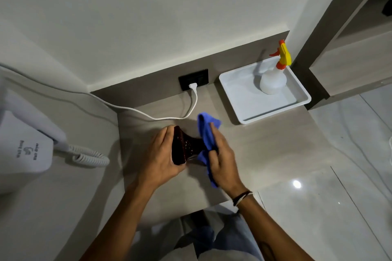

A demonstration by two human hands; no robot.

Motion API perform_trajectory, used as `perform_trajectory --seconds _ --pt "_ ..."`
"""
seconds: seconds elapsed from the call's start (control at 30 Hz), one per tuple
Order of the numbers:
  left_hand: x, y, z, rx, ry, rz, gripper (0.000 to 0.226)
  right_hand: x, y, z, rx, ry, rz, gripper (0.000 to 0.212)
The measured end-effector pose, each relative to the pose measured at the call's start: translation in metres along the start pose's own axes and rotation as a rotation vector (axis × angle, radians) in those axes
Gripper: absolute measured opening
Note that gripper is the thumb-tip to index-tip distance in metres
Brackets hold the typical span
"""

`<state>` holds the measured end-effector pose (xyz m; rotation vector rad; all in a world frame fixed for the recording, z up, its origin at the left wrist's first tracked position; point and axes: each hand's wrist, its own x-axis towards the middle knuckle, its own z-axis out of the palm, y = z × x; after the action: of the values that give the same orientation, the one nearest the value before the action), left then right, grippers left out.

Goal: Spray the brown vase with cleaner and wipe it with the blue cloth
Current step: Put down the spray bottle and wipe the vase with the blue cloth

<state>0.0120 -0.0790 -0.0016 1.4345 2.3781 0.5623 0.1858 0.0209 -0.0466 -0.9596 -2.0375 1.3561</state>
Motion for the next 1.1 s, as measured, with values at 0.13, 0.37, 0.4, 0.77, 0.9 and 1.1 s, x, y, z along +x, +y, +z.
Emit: perform_trajectory --seconds 0.13,0.37,0.4,0.77,0.9,1.1 --pt "0.003 0.001 0.000 -0.040 0.014 -0.009 0.087 -0.019 0.007 0.018 -0.167 -0.338 -0.236 0.085" --pt "0.003 0.006 0.002 0.039 0.021 -0.014 0.100 0.001 0.025 -0.002 -0.259 -0.298 -0.015 0.079" --pt "0.003 0.007 0.004 0.016 0.021 -0.013 0.094 -0.003 0.010 0.008 -0.190 -0.289 -0.077 0.077" --pt "0.001 0.009 0.002 0.048 0.040 -0.026 0.103 0.002 0.026 -0.013 -0.206 -0.354 0.093 0.070" --pt "0.001 0.004 0.007 -0.024 -0.003 -0.068 0.083 -0.014 -0.023 0.024 -0.029 -0.344 -0.211 0.085" --pt "-0.004 -0.009 0.003 0.084 0.018 -0.039 0.107 0.006 0.046 -0.016 -0.401 -0.361 0.008 0.070"
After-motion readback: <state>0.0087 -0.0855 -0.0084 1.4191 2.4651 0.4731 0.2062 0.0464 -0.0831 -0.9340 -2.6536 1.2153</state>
